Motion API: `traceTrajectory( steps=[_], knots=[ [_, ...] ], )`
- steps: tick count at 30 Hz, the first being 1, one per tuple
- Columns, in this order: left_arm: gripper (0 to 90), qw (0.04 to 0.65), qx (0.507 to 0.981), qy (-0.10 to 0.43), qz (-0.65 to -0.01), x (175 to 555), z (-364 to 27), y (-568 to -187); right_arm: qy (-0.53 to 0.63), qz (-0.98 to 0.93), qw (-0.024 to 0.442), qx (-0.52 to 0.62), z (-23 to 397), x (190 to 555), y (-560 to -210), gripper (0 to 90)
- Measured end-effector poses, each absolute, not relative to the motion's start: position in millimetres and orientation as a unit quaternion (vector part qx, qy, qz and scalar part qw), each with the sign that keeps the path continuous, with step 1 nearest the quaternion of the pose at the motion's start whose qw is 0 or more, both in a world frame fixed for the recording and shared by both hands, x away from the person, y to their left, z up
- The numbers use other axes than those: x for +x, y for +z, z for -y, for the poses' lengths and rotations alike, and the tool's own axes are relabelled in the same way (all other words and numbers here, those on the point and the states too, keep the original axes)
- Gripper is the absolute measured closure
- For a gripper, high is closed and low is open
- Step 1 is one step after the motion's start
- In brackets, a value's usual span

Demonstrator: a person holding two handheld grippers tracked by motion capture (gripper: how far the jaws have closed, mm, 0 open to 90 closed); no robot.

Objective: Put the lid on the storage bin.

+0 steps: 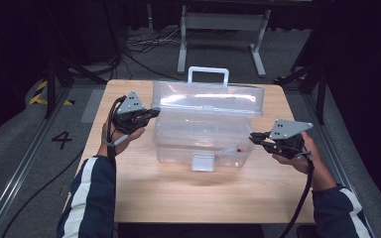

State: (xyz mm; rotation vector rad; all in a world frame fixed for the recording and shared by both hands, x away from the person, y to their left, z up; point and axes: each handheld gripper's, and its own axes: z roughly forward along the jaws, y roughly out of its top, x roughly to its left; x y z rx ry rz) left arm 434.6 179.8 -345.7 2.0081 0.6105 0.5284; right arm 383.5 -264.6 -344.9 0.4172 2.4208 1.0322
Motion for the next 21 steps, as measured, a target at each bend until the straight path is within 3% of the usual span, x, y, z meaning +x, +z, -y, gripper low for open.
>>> traceTrajectory(
  steps=[21],
  knots=[
    [90.0, 0.443, 0.837, 0.209, -0.244, 416.3, -179.7, -361.2, 0.363, -0.884, 0.236, 0.176, 278.1, 385.6, -354.2, 82.5]
  ],
)
